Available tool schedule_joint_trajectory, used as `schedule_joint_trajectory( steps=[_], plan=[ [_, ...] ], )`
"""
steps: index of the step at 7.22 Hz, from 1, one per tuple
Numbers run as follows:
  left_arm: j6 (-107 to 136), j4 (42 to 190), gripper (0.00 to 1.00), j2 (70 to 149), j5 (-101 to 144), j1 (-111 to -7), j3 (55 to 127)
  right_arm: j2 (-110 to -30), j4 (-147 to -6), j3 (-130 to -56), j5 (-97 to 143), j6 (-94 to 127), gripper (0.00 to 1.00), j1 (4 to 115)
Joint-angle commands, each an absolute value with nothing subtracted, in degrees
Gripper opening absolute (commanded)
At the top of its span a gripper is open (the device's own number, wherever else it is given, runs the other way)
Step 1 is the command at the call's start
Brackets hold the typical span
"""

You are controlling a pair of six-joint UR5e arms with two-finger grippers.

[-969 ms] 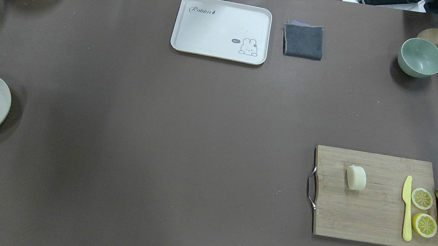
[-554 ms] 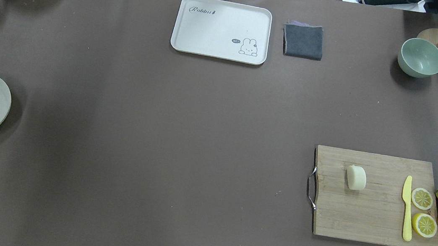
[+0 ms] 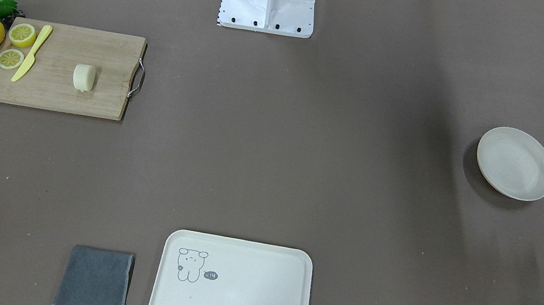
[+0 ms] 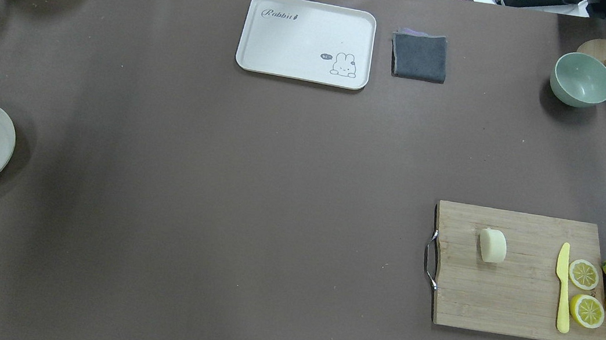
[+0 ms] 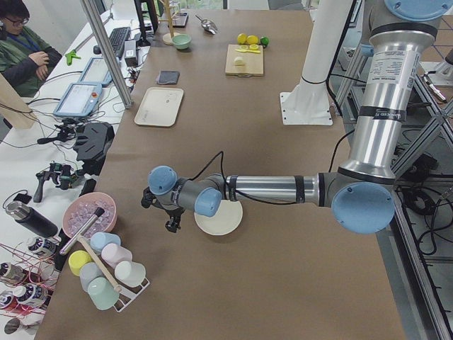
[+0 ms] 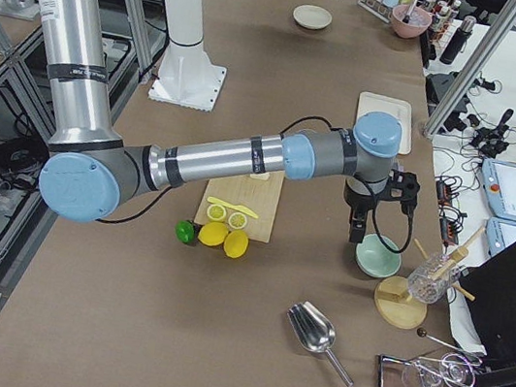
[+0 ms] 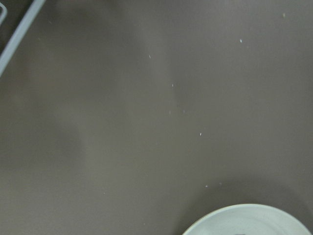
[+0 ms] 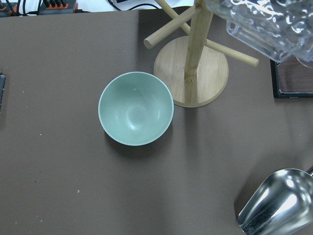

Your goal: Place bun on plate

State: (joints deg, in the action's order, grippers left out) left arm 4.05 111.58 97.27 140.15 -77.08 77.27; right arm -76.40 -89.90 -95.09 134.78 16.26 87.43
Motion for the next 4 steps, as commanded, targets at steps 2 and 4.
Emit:
schedule_joint_trajectory(
  steps=[2, 4],
  plan=[
    [4.1, 117.9, 0.81, 94.5, 139.9, -72.0, 75.8, -77.3, -89.7, -97.0, 134.6, 16.3, 1.0, 87.5],
    [4.0, 120.2, 0.81, 93.4, 138.7, -70.9, 74.5, -77.6, -89.6, -97.2, 134.6, 16.6, 1.0, 87.5]
  ],
)
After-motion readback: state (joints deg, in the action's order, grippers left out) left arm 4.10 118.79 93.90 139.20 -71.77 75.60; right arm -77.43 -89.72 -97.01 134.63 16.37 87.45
